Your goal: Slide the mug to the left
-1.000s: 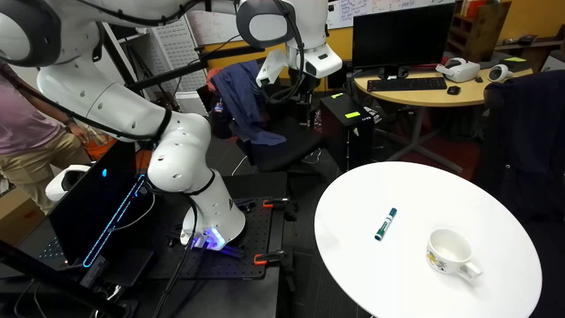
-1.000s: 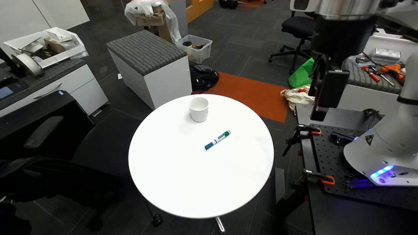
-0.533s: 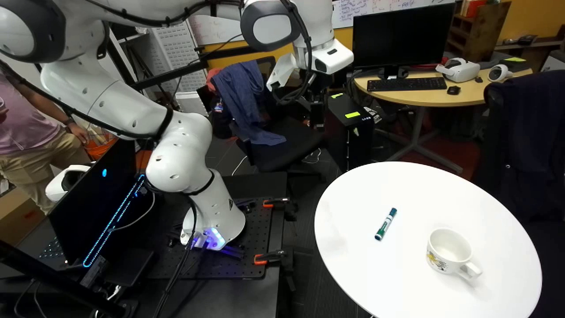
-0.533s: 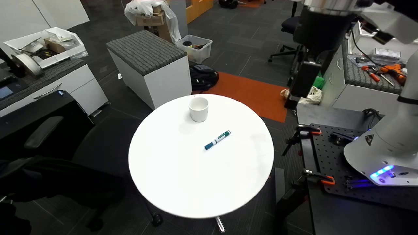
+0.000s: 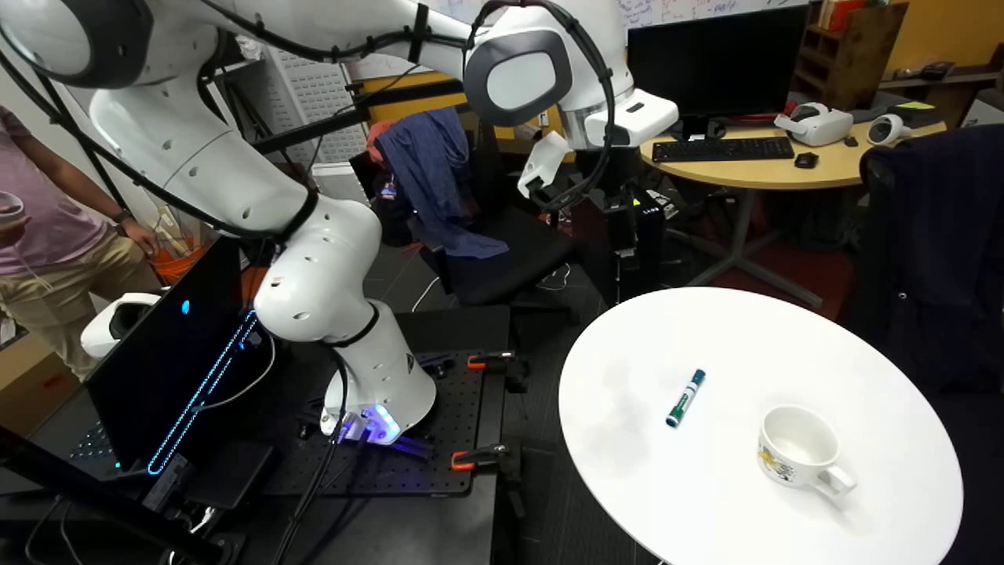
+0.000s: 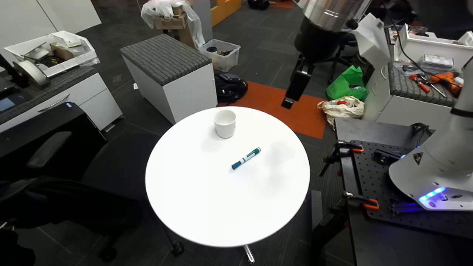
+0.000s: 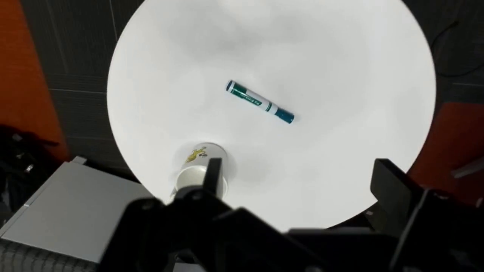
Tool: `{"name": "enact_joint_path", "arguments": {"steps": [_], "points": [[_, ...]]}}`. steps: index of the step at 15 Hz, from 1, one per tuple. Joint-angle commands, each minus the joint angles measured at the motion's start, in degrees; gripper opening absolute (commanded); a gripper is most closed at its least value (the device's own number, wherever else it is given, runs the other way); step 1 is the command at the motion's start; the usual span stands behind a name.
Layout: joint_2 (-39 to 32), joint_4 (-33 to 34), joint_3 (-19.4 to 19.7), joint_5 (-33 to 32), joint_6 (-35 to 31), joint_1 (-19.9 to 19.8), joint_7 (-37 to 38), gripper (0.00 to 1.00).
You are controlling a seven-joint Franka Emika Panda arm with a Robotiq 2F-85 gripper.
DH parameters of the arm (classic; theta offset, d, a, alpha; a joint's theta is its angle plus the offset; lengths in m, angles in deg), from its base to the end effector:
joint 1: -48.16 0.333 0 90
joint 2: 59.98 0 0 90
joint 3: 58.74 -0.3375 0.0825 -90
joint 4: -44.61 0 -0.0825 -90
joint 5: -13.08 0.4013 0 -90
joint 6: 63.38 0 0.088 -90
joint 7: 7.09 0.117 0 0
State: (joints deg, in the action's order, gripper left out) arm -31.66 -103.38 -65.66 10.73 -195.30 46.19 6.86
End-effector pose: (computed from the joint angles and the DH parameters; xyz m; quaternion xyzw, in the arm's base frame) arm 0.4118 0.0350 0.4453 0.9910 -0.0701 0.1105 0.0280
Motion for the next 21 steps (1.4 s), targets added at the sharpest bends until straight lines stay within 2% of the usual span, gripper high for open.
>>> {"name": "enact_joint_path", "arguments": {"steps": [1,5,10,21], "points": [[-5.08,1.95,-0.39,-4.77,-3.76,-2.51,2.01,1.0],[-9.2,3.74,0.0,-8.63,-4.91,-4.02,2.14,1.0],[-14.65,6.81,1.3,-13.04,-6.82,-3.79,-0.02,1.0],[-30.67,22.54,3.46,-16.22,-3.64,-1.83,1.86,1.0]]}}
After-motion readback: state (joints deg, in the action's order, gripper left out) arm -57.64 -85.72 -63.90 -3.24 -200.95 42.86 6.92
